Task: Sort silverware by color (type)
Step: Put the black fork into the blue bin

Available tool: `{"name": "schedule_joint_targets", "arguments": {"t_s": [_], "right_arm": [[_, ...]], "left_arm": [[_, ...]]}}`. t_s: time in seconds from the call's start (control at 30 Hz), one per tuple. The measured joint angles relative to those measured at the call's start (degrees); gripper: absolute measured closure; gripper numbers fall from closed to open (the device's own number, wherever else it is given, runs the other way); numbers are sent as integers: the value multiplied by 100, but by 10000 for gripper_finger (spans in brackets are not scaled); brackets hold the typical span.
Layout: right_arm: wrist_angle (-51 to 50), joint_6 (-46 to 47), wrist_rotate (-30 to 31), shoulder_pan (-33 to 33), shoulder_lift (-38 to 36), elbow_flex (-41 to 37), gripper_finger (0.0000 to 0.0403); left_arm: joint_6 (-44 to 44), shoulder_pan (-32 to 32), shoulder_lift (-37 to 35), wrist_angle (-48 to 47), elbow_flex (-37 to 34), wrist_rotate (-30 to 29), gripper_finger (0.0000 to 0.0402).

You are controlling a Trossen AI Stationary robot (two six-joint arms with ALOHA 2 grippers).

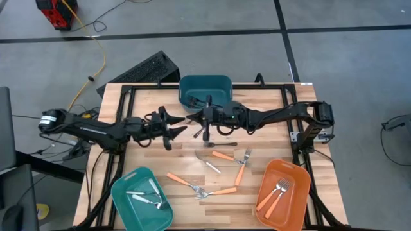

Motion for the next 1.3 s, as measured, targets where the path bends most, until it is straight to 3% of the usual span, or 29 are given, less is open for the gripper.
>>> {"name": "schedule_joint_targets", "arguments": {"t_s": [0.2,0.33,0.63,1.2,1.3], "right_arm": [[-252,-134,316,-55,-164,-11,386],[-221,-127,1113,-152,-189,-3,386],[-533,-457,2281,-476,19,185,386],[-4084,26,4204,-793,1602,2442,386],[-4700,85,4297,-824,1719,2654,386]], "left_arm": [[55,2,-890,-1010,4,-324,229],[157,0,-1333,-1414,7,-670,232],[108,2,-1915,-2097,2,-1173,233],[181,2,-2120,-2398,0,-1190,233],[177,2,-2120,-2401,0,-1189,233]]}}
